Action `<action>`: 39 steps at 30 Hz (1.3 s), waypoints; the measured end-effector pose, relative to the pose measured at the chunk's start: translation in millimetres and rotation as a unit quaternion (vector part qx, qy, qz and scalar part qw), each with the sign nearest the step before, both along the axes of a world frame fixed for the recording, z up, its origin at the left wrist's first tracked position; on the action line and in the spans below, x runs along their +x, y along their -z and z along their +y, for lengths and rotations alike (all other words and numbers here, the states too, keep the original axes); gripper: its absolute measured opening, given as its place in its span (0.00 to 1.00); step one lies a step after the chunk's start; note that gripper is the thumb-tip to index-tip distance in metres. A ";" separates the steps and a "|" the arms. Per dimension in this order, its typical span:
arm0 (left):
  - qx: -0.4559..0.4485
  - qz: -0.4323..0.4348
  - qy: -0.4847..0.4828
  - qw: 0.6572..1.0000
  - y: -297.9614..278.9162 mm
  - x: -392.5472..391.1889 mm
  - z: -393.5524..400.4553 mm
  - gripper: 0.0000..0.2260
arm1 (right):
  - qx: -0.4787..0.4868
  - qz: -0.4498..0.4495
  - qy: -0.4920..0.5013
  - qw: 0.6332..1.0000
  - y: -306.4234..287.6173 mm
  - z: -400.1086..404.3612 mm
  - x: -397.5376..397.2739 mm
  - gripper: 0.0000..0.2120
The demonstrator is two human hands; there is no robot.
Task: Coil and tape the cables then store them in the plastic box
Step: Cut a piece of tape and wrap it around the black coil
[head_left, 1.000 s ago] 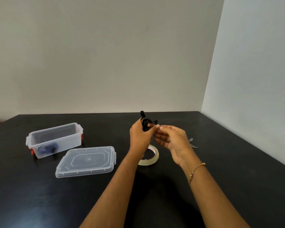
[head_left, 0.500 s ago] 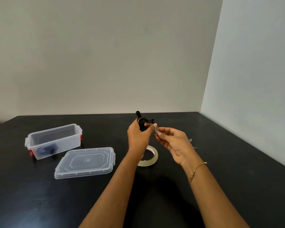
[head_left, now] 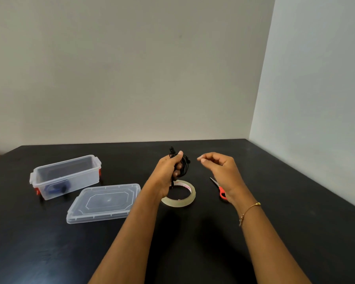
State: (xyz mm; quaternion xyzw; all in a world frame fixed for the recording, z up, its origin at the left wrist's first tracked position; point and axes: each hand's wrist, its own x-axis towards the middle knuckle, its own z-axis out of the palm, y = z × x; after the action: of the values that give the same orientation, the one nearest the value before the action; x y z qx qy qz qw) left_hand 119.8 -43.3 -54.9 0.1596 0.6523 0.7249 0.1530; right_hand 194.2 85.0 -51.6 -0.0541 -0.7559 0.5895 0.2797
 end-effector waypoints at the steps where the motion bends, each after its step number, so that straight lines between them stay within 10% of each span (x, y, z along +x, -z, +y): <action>1: -0.012 -0.004 0.035 0.999 0.1 -0.1 -2.1 0.13 | -0.031 -0.004 -0.040 0.999 -2.2 -1.6 1.7 0.08; 10: -0.029 -0.043 0.194 0.980 -2.5 9.8 -2.8 0.12 | -0.045 -0.066 -0.180 0.980 -2.0 1.0 9.2 0.08; 28: -0.151 0.013 0.066 0.986 -10.3 8.1 0.3 0.11 | -0.040 -0.088 -0.096 0.991 6.0 -5.1 -2.4 0.05; 39: -0.329 0.096 0.131 0.930 -18.3 9.1 -18.3 0.07 | 0.035 -0.056 -0.094 0.993 7.2 -7.4 -5.9 0.07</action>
State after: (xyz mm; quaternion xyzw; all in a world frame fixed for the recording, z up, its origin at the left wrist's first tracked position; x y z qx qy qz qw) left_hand 128.9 -61.6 -36.6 0.2535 0.8391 0.4243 0.2272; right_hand 188.2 77.5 -58.8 -0.0059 -0.7923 0.5824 0.1816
